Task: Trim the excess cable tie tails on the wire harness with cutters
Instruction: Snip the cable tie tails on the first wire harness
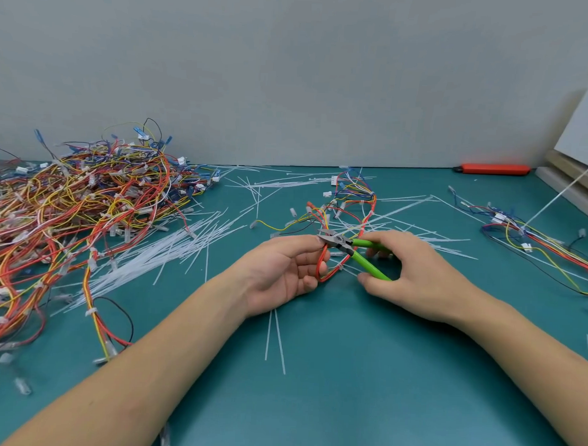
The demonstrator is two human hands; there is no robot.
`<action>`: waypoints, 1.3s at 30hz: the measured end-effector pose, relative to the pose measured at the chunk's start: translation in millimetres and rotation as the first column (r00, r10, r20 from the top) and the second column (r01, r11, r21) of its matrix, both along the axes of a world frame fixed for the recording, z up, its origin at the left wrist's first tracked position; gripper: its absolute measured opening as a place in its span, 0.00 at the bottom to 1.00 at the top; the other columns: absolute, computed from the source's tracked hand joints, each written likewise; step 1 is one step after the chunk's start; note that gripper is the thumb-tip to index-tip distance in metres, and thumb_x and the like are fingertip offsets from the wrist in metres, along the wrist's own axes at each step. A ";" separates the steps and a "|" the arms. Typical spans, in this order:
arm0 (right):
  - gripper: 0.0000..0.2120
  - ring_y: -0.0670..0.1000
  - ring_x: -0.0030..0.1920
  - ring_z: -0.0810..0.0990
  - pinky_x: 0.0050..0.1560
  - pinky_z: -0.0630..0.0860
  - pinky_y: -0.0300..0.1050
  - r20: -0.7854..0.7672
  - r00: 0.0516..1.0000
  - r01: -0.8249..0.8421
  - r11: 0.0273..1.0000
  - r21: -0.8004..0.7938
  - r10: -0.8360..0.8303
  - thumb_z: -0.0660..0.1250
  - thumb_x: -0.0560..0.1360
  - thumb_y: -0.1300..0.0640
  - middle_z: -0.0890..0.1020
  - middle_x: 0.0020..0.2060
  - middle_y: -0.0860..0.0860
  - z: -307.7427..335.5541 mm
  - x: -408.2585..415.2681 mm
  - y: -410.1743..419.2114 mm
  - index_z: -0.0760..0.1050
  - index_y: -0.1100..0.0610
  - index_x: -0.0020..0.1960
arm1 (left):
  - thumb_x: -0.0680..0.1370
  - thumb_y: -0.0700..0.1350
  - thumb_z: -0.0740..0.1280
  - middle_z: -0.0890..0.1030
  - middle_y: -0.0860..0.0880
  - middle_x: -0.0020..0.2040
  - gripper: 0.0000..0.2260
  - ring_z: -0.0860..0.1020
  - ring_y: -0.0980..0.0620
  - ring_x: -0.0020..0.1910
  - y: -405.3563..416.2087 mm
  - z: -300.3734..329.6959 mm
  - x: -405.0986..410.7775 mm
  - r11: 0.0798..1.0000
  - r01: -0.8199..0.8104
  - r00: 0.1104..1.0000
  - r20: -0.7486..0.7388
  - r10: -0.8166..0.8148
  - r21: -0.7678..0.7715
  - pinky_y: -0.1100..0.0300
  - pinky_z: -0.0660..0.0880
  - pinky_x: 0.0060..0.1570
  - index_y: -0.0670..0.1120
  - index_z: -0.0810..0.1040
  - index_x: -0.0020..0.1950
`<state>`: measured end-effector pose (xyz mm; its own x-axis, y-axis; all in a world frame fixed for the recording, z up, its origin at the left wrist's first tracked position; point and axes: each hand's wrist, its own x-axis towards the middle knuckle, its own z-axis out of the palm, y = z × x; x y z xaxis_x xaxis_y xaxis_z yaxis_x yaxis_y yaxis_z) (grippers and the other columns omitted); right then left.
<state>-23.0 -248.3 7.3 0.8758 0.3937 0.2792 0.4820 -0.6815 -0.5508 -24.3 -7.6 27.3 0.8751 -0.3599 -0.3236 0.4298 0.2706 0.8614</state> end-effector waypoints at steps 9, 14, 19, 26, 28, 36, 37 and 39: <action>0.08 0.46 0.41 0.76 0.40 0.70 0.38 0.045 0.999 0.003 1.000 0.002 -0.003 0.75 0.73 0.53 0.78 0.36 0.43 -1.9 4.2 -1.0 0.77 0.44 0.46 | 0.80 0.42 0.67 0.81 0.48 0.38 0.14 0.79 0.53 0.34 -0.5 0.4 -0.8 1.000 0.023 1.000 0.019 -0.023 0.005 0.64 0.70 0.27 0.49 0.85 0.36; 0.23 0.40 0.55 0.75 0.56 0.67 0.28 0.063 0.998 0.017 1.000 -0.013 -0.016 0.76 0.73 0.49 0.78 0.51 0.36 -4.1 4.5 -0.9 0.75 0.39 0.66 | 0.81 0.41 0.67 0.81 0.46 0.38 0.11 0.79 0.52 0.34 -0.5 1.3 -0.4 1.000 0.003 1.000 0.008 -0.003 0.012 0.64 0.70 0.27 0.45 0.83 0.40; 0.10 0.46 0.42 0.76 0.44 0.73 0.40 0.056 0.998 0.017 0.999 0.047 -0.019 0.76 0.72 0.49 0.78 0.38 0.42 -4.5 4.1 -0.5 0.78 0.40 0.50 | 0.80 0.42 0.67 0.81 0.47 0.38 0.10 0.79 0.52 0.34 0.2 0.7 -0.4 1.000 0.014 1.000 0.011 -0.014 0.010 0.64 0.70 0.27 0.46 0.83 0.40; 0.14 0.45 0.42 0.76 0.44 0.72 0.37 0.035 0.999 0.010 0.998 0.065 -0.012 0.77 0.72 0.50 0.77 0.40 0.42 -4.7 3.5 -1.9 0.78 0.40 0.54 | 0.80 0.41 0.66 0.81 0.47 0.37 0.13 0.79 0.52 0.34 -0.7 1.3 -1.0 1.000 0.027 0.999 0.027 -0.027 0.015 0.64 0.70 0.27 0.46 0.84 0.37; 0.21 0.43 0.51 0.76 0.50 0.69 0.31 0.059 0.998 0.015 0.999 0.032 -0.017 0.77 0.72 0.49 0.78 0.47 0.39 -4.4 2.4 -1.1 0.76 0.39 0.62 | 0.80 0.41 0.66 0.81 0.47 0.37 0.14 0.79 0.52 0.34 -0.4 0.7 -0.4 0.999 0.027 0.999 0.030 -0.028 0.019 0.64 0.70 0.27 0.46 0.85 0.36; 0.09 0.45 0.33 0.71 0.35 0.69 0.41 0.030 0.999 0.029 0.997 0.067 -0.031 0.77 0.72 0.49 0.75 0.34 0.46 -4.7 3.2 -0.7 0.77 0.46 0.44 | 0.73 0.44 0.71 0.81 0.48 0.38 0.06 0.79 0.53 0.34 0.3 0.7 0.2 0.999 0.045 0.999 0.024 -0.045 -0.003 0.64 0.70 0.27 0.48 0.85 0.36; 0.09 0.45 0.34 0.72 0.36 0.70 0.41 0.029 0.999 0.028 0.997 0.073 -0.031 0.77 0.72 0.50 0.75 0.34 0.45 -4.4 2.9 -0.2 0.77 0.45 0.45 | 0.73 0.44 0.71 0.81 0.48 0.38 0.06 0.79 0.52 0.34 0.2 0.4 0.3 0.999 0.045 0.999 0.025 -0.045 -0.002 0.64 0.70 0.27 0.48 0.85 0.36; 0.13 0.45 0.42 0.76 0.43 0.73 0.37 0.022 0.999 0.023 0.996 0.084 -0.025 0.78 0.72 0.51 0.78 0.40 0.42 -4.8 2.4 0.4 0.78 0.43 0.52 | 0.77 0.42 0.69 0.81 0.47 0.38 0.10 0.79 0.52 0.34 0.2 -0.9 1.2 0.999 0.039 0.999 0.025 -0.039 0.004 0.64 0.70 0.27 0.46 0.84 0.37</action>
